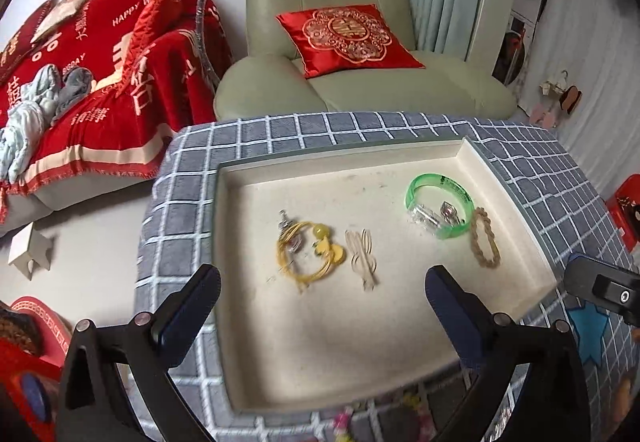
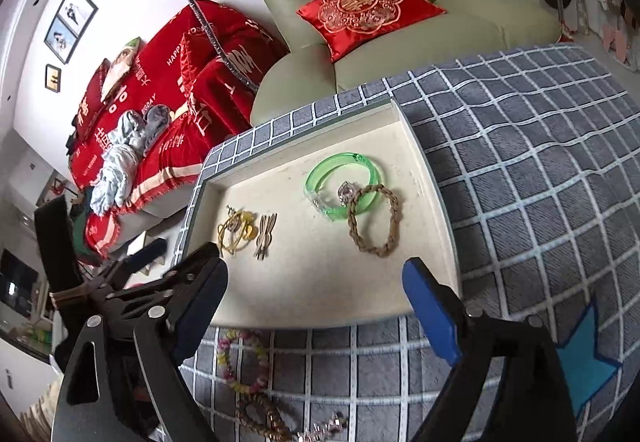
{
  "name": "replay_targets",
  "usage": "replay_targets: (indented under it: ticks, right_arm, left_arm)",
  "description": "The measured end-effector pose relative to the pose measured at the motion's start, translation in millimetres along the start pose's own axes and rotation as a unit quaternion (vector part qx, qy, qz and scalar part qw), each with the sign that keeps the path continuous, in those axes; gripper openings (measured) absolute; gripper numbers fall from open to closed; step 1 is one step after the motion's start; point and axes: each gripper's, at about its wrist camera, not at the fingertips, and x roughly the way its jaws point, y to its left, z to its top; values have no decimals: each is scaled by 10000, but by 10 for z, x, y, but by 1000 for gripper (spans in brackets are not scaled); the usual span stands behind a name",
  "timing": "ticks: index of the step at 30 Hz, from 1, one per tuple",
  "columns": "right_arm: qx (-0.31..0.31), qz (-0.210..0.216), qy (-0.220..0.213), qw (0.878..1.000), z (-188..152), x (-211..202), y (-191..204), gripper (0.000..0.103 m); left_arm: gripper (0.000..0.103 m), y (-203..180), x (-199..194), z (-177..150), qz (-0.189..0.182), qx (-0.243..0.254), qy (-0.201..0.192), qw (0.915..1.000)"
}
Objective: Organize jewelry
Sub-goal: 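Open the left tool to drop the white hair clip into the tray, then grasp the silver star hairpin with the right tool while the left tool grasps the beaded bracelet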
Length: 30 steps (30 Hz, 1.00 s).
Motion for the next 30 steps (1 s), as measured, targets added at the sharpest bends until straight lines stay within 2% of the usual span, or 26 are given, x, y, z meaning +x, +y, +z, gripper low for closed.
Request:
replay_targets:
  ticks: [2, 5, 11, 15, 18, 21, 25, 30]
  right_arm:
    - [-49, -15, 79, 10000, -77, -62, 25, 92]
    - [-158, -196, 237, 9994, -249, -144, 64, 92]
    - [-321, -531, 578, 9964, -720, -208, 89, 92]
    - [-610, -1003, 855, 9894, -1057, -156, 146, 92]
    - [-742, -1186, 1025, 9848, -1241, -100, 208, 92]
    - [-895, -1291, 1065, 9818, -1352, -55, 303, 92]
    - [-1148, -1479, 1077, 9764, -1425, 29, 426, 92]
    - [-1325, -1845, 1038, 9683, -1469, 142, 473, 91]
  left_arm:
    - [103, 54, -117, -84, 12, -29, -27, 10000]
    - [103, 109, -241, -210, -175, -38, 24, 9998]
    - [103, 194, -432, -634, -75, -173, 119, 9998]
    - [103, 239, -381, -874, 6, -386, 408, 9984]
    - [103, 266, -320, -1001, 26, -595, 623, 9963]
    - [103, 279, -272, -1058, 28, -775, 756, 9941]
    - [103, 294, -252, -1074, 74, -963, 743, 9925]
    - [103, 299, -169, -1062, 142, -1017, 836, 9912]
